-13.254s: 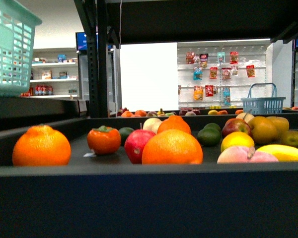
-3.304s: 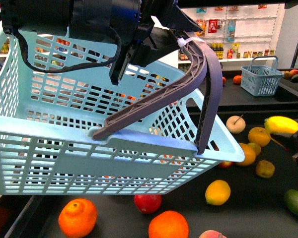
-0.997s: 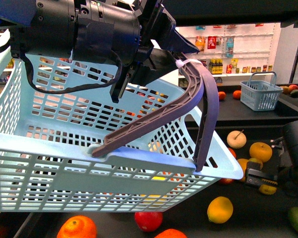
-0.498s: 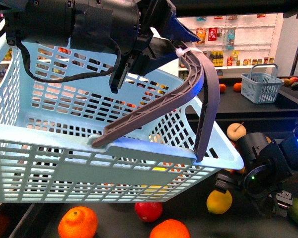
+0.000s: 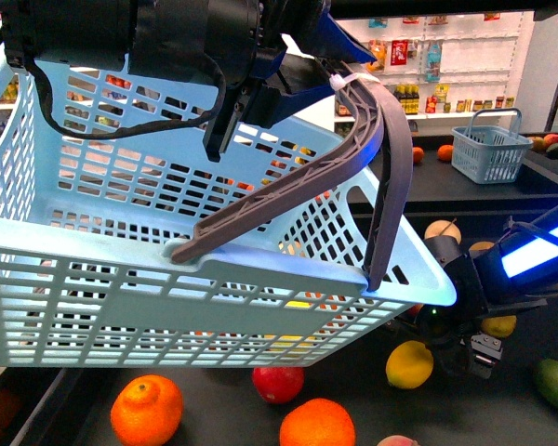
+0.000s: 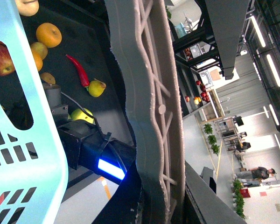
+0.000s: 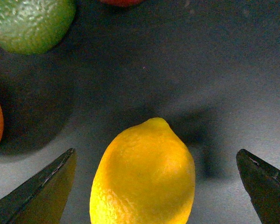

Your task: Pick lemon from shelf

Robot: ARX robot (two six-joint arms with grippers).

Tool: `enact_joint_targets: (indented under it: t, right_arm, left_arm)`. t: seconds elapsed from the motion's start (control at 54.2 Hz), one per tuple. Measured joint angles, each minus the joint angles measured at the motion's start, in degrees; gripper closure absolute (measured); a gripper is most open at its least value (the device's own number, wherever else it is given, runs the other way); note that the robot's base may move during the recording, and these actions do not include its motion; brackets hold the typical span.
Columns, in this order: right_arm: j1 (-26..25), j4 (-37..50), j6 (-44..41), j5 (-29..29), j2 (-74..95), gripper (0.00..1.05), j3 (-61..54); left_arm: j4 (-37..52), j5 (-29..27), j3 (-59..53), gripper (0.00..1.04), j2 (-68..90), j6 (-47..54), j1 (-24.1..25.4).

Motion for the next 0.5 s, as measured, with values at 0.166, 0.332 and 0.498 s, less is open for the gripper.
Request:
enact_joint_targets:
  t: [0.166, 0.332, 0.498]
  right_arm:
    - [0.52, -2.05, 0.15, 0.07, 3.48, 0.02, 4.63]
    - [0.90, -3.41, -0.17, 0.70, 5.97, 0.02, 8.57]
    - [1.01, -3.19, -1.05, 1.25, 7.17, 0.14, 10.51]
  left_arm:
    - [0.00, 0.00, 0.00, 0.93, 0.00, 0.00, 0.00]
    - [0.00, 0.02, 0.00, 0.93, 0.00, 0.00, 0.00]
    - [0.00, 0.00, 0.00, 0.93, 0.00, 0.00, 0.00]
